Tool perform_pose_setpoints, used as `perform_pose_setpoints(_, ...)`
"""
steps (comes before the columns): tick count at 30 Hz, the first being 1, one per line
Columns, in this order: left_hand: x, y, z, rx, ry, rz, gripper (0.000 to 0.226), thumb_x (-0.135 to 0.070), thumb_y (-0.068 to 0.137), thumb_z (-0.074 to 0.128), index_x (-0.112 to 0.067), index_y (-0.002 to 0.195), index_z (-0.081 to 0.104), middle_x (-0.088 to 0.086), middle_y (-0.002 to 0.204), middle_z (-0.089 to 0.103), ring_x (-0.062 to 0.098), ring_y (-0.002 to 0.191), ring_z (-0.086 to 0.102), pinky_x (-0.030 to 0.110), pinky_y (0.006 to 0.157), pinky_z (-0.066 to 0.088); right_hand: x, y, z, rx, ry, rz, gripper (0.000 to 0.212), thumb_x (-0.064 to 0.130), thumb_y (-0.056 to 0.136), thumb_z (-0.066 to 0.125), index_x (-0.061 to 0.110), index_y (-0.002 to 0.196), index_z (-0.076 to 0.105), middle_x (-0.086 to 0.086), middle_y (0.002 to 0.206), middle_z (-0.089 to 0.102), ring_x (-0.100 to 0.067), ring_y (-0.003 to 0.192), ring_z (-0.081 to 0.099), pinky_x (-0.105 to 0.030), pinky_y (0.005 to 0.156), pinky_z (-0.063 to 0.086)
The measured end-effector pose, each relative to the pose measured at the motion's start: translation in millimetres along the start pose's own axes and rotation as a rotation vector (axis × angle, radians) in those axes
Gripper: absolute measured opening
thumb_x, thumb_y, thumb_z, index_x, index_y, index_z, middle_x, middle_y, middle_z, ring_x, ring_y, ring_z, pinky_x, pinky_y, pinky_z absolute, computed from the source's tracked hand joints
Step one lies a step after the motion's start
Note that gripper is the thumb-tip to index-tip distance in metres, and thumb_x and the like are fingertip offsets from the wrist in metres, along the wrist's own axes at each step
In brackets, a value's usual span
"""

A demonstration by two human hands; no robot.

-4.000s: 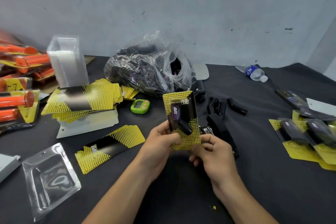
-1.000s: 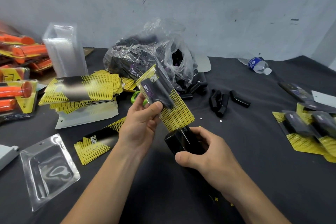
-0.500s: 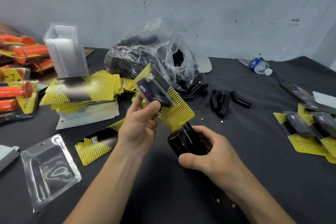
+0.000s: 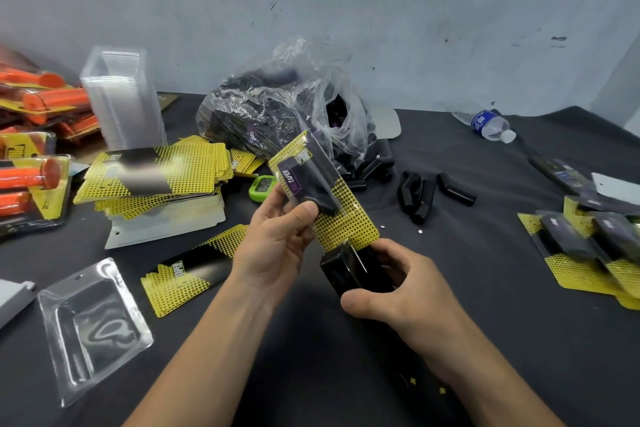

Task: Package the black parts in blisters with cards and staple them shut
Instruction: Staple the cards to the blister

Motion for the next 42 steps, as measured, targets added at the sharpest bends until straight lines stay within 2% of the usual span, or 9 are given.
perform_pose_setpoints(5, 4.7, -2.2, 4.4, 0.029, 0.011, 0.003, 0.052, 0.002, 0.078, 0.065, -0.009, 0.129, 0.061, 0.001, 0.092, 0.075, 0.007, 0.066, 0.065, 0.016, 0.057, 0.051, -0.5, 0.0, 1.1, -0.004, 0.014, -0.002, 0.054, 0.040, 0.055, 0.090, 0.041, 0.107, 0.075, 0.012, 0.100, 0.079, -0.007, 0.092, 0.075, -0.031, 0.080, 0.060)
perform_pose_setpoints(9, 4.4, -2.1, 5.0, 0.035, 0.009, 0.010, 0.055, 0.002, 0.076, 0.070, -0.009, 0.129, 0.062, 0.007, 0.102, 0.076, 0.016, 0.084, 0.073, 0.025, 0.069, 0.059, -2.0, 0.5, 0.4, -0.035, 0.048, 0.015, 0.056, 0.044, 0.054, 0.089, 0.039, 0.107, 0.076, 0.014, 0.100, 0.079, -0.004, 0.093, 0.074, -0.027, 0.080, 0.056)
perform_pose_setpoints(11, 2.9, -2.8, 5.1, 0.031, 0.025, 0.011, 0.058, -0.001, 0.074, 0.074, -0.010, 0.130, 0.062, 0.009, 0.106, 0.075, 0.021, 0.091, 0.072, 0.033, 0.080, 0.057, -2.4, 0.6, 0.5, -0.042, 0.050, 0.017, 0.055, 0.047, 0.054, 0.088, 0.041, 0.107, 0.076, 0.016, 0.100, 0.078, -0.002, 0.093, 0.073, -0.026, 0.080, 0.054)
perform_pose_setpoints(13, 2.1, -2.8, 4.4, 0.023, 0.034, 0.015, 0.055, 0.000, 0.075, 0.070, -0.012, 0.128, 0.064, 0.009, 0.106, 0.075, 0.022, 0.092, 0.072, 0.034, 0.082, 0.057, -2.8, 0.5, 0.6, -0.041, 0.047, 0.016, 0.052, 0.047, 0.056, 0.088, 0.045, 0.106, 0.075, 0.017, 0.100, 0.078, -0.001, 0.093, 0.073, -0.025, 0.080, 0.053)
perform_pose_setpoints(21, 1.2, -2.6, 5.4, 0.031, 0.059, 0.029, 0.056, 0.000, 0.074, 0.068, -0.012, 0.129, 0.063, 0.008, 0.105, 0.077, 0.021, 0.091, 0.074, 0.030, 0.076, 0.061, -6.6, 1.6, 1.9, -0.060, 0.054, 0.023, 0.053, 0.049, 0.057, 0.087, 0.042, 0.108, 0.075, 0.014, 0.101, 0.079, -0.005, 0.094, 0.074, -0.035, 0.084, 0.059)
perform_pose_setpoints(24, 1.3, -2.7, 5.5, 0.037, 0.053, 0.028, 0.055, 0.001, 0.075, 0.069, -0.012, 0.128, 0.063, 0.008, 0.104, 0.077, 0.021, 0.090, 0.074, 0.029, 0.073, 0.061, -7.7, 1.3, 1.5, -0.063, 0.059, 0.024, 0.052, 0.051, 0.056, 0.087, 0.043, 0.106, 0.075, 0.014, 0.099, 0.079, -0.004, 0.092, 0.074, -0.032, 0.081, 0.059)
perform_pose_setpoints(32, 1.5, -2.7, 5.6, 0.048, 0.060, 0.034, 0.052, 0.000, 0.076, 0.068, -0.012, 0.126, 0.065, 0.010, 0.105, 0.077, 0.022, 0.091, 0.075, 0.033, 0.075, 0.062, -8.3, 2.0, 2.0, -0.056, 0.075, 0.030, 0.051, 0.048, 0.058, 0.088, 0.041, 0.107, 0.076, 0.011, 0.101, 0.079, -0.008, 0.094, 0.075, -0.042, 0.087, 0.062)
perform_pose_setpoints(36, 1.2, -1.6, 5.7, 0.052, 0.062, 0.036, 0.050, 0.000, 0.076, 0.068, -0.014, 0.124, 0.066, 0.009, 0.104, 0.077, 0.021, 0.089, 0.075, 0.031, 0.071, 0.061, -8.9, 1.7, 1.6, -0.056, 0.084, 0.031, 0.053, 0.049, 0.057, 0.088, 0.041, 0.107, 0.076, 0.010, 0.101, 0.079, -0.009, 0.094, 0.075, -0.042, 0.086, 0.062)
perform_pose_setpoints(42, 1.0, -1.9, 4.7, 0.053, 0.061, 0.042, 0.050, 0.000, 0.074, 0.069, -0.014, 0.122, 0.067, 0.011, 0.105, 0.077, 0.024, 0.091, 0.075, 0.034, 0.077, 0.063, -7.7, 1.9, 1.4, -0.058, 0.085, 0.021, 0.052, 0.047, 0.059, 0.087, 0.039, 0.108, 0.076, 0.009, 0.100, 0.079, -0.010, 0.093, 0.076, -0.042, 0.085, 0.062)
Point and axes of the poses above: each hand's wrist, its own y-axis towards the middle knuckle, its own z-axis out of the palm, x = y × z, the point moved 5 cm from there along y, towards the middle knuckle
